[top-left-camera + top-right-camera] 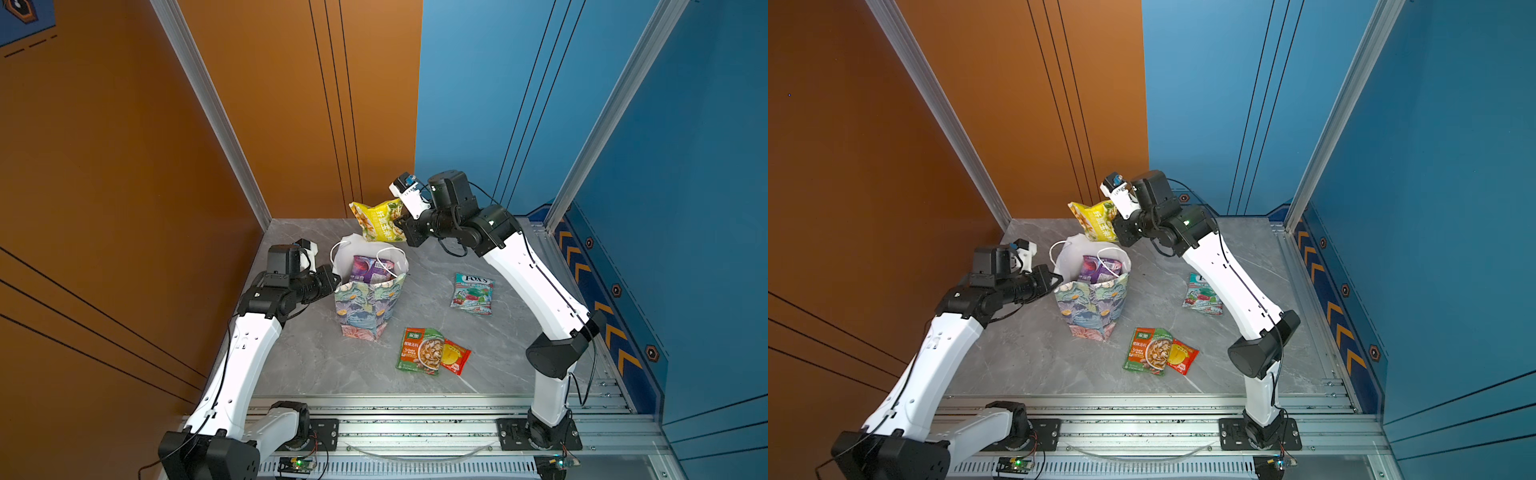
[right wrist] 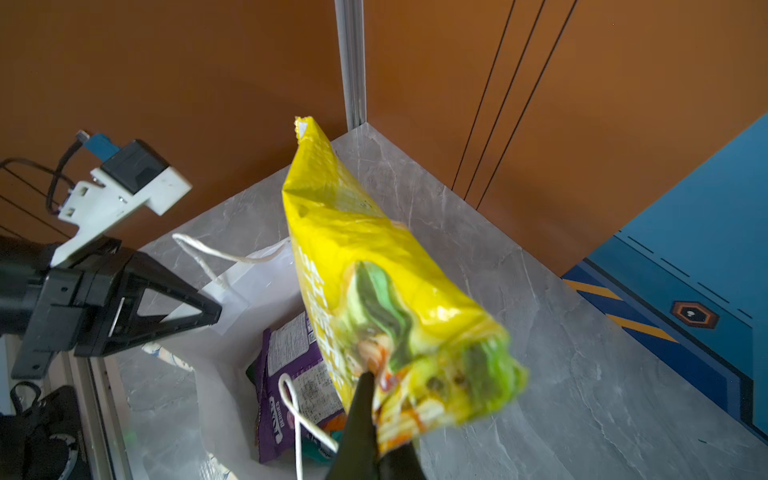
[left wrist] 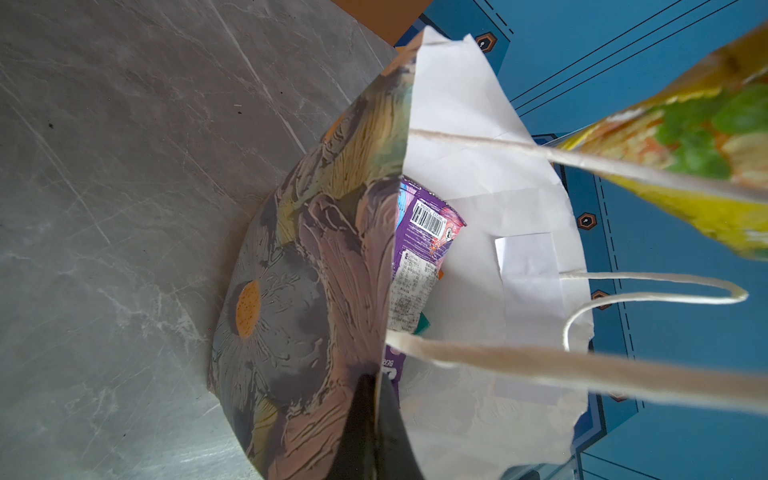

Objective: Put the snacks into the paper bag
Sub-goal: 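Lift the yellow-green packet with the right gripper and carry it over the bag, then lower the yellow-green packet into the bag held open by the left gripper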

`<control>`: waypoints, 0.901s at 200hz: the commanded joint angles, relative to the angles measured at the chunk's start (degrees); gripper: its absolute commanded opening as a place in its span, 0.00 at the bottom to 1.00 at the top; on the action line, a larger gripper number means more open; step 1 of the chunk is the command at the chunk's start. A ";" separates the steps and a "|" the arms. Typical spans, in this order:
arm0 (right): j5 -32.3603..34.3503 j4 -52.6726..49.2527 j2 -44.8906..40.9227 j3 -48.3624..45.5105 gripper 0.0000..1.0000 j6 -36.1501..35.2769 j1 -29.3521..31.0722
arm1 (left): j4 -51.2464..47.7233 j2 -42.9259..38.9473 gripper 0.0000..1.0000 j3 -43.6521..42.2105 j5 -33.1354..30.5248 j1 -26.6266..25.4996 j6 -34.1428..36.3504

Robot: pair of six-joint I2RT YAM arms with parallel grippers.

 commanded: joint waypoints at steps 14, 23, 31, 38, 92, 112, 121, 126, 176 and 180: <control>-1.13 -4.58 0.94 1.56 0.00 -4.48 1.91 | 0.59 -0.33 0.00 1.68 2.12 0.05 -0.02; -1.20 -5.11 1.06 1.56 0.00 -4.98 2.20 | 0.54 -0.34 0.00 1.72 2.13 0.05 0.00; -1.02 -5.63 1.10 1.56 0.00 -5.48 2.47 | 0.55 -0.33 0.00 1.65 2.09 0.16 0.05; -0.81 -6.07 1.26 1.57 0.00 -5.98 2.70 | 0.55 -0.33 0.00 1.59 2.16 0.14 0.03; -0.09 -9.98 2.68 1.56 0.00 -7.64 3.84 | 0.56 -0.24 0.00 1.38 2.25 0.23 0.16; 0.39 -11.15 3.57 1.56 0.00 -8.76 4.70 | 0.60 -0.18 0.00 1.46 2.18 0.23 0.22; 0.60 -11.66 3.99 1.72 0.00 -9.25 5.01 | 0.57 -0.17 0.00 1.49 2.18 0.23 0.25; 0.57 -11.87 4.23 1.75 0.00 -9.48 5.25 | 0.54 -0.29 0.00 1.53 2.18 0.23 0.27; 1.60 -13.05 5.88 1.91 0.00 -10.07 5.55 | 0.51 -0.16 0.00 1.56 2.18 0.31 0.20; 2.06 -13.05 6.01 1.98 0.00 -9.98 5.55 | 0.53 -0.16 0.00 1.55 2.22 0.32 0.18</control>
